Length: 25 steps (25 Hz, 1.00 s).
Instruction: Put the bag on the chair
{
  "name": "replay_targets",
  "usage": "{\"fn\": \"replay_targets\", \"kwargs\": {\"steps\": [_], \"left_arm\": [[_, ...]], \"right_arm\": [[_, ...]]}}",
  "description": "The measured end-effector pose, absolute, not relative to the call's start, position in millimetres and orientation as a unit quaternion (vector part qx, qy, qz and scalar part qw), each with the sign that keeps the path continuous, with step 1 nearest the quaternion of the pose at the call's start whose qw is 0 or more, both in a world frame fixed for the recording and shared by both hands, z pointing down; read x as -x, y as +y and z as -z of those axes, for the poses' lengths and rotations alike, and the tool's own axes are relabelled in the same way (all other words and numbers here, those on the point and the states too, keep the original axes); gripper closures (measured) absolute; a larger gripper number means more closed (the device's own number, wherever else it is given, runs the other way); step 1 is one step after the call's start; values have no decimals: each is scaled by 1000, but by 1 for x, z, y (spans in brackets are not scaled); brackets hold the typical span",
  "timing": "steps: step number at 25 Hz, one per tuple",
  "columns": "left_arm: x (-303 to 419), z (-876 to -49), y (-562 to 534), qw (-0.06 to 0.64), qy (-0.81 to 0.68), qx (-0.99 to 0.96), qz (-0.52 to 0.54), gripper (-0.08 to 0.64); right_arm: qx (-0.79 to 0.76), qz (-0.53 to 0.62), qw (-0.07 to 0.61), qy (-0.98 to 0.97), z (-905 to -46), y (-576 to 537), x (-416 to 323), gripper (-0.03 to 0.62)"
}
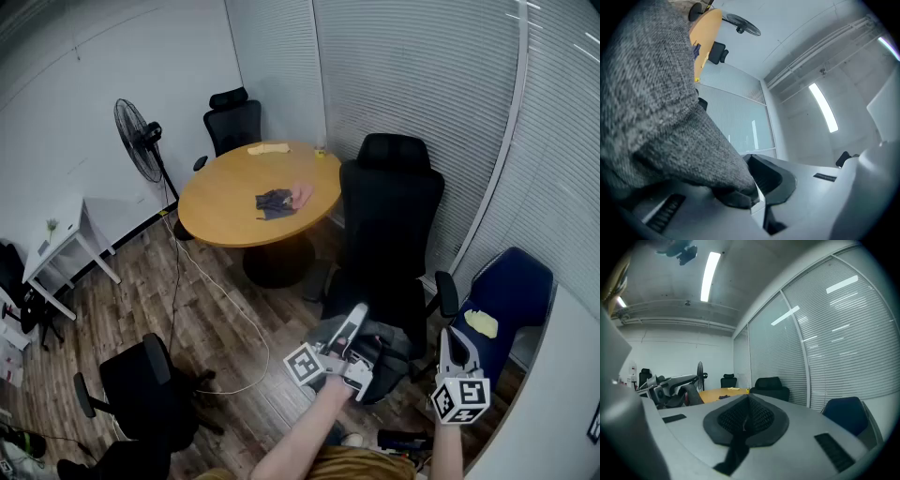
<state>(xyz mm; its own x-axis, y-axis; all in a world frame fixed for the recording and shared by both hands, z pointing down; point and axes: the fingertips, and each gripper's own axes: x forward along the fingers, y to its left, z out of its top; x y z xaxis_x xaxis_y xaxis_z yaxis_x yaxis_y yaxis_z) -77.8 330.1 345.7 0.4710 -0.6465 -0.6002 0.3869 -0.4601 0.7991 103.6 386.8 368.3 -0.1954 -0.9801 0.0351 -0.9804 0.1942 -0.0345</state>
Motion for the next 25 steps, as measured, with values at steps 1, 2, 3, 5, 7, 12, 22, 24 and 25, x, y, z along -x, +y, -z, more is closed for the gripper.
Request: {"fn": "replay_targets", "kwargs": {"steps": [1, 2, 3, 5, 7, 12, 22, 24, 25], "left_arm": [[78, -345, 331, 511, -92, -690, 505, 538], [78, -345, 331, 510, -90, -691, 504, 538], [78, -344, 332, 509, -89, -693, 502, 537], [77, -341, 334, 505, -91, -703, 492, 537], [76, -340, 336, 501, -94, -714, 481, 538], [77, -342, 331, 498, -99, -714, 482, 538], [73, -352, 306, 501, -118, -705, 488, 537], [67, -355, 297, 503, -118, -706, 484, 538], [64, -356, 292, 505, -117, -706, 483, 537]], "right_arm": [[-636, -25, 2, -772, -368, 387, -105, 580], [-637, -25, 2, -770, -368, 388, -106, 580], [-639, -25, 2, -769, -369, 388, -107, 580], [-642, -24, 3, -767, -369, 390, -106, 580], [-642, -23, 3, -766, -369, 392, -105, 580], [-621, -46, -43, -782, -370, 393, -104, 580], [-610, -56, -44, -789, -380, 371, -112, 580], [-609, -58, -44, -789, -384, 361, -117, 580], [-610, -61, -43, -789, -385, 356, -119, 580]]}}
